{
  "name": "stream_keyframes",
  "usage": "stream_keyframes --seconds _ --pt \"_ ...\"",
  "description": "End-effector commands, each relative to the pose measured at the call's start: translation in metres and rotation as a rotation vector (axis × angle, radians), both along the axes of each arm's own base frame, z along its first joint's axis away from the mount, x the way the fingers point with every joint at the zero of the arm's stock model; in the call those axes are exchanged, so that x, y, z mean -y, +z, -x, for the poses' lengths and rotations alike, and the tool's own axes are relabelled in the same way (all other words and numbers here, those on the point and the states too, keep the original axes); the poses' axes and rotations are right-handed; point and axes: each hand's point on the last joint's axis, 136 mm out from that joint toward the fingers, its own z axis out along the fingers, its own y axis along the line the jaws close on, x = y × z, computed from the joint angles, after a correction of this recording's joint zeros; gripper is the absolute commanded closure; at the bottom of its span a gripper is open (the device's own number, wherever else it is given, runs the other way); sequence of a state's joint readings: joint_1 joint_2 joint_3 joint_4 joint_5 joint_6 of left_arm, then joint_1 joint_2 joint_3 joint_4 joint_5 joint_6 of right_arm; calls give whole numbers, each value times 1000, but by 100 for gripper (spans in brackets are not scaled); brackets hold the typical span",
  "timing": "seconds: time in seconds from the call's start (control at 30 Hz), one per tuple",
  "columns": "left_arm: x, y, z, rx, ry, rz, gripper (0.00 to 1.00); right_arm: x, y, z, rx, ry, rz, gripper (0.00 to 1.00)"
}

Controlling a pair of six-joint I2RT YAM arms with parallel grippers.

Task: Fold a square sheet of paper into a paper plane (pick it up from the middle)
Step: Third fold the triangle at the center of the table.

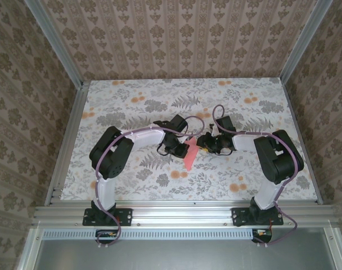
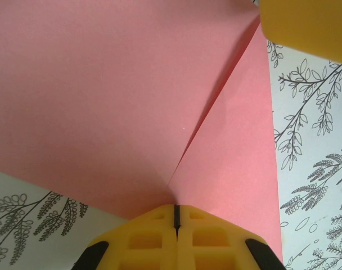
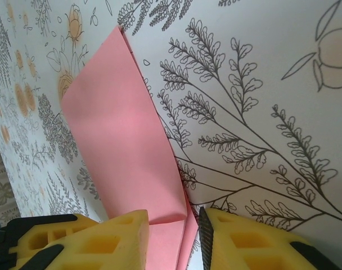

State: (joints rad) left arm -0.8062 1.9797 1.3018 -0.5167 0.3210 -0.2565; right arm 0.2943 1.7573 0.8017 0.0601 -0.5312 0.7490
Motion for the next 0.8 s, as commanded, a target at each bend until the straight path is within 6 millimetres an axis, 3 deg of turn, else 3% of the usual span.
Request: stream_keyframes --seconds 0.0,0.2,0.57,0.77 --pt "-5 2 7 -11 -11 -22 95 -5 4 0 8 -4 -31 69" --pt "-4 1 6 -13 -10 -23 95 -14 6 1 7 18 -56 77" --pt "-7 5 3 11 7 -26 95 -25 8 7 6 93 -107 76" --pt "-7 19 -8 59 60 13 86 -26 0 16 -15 134 -102 82"
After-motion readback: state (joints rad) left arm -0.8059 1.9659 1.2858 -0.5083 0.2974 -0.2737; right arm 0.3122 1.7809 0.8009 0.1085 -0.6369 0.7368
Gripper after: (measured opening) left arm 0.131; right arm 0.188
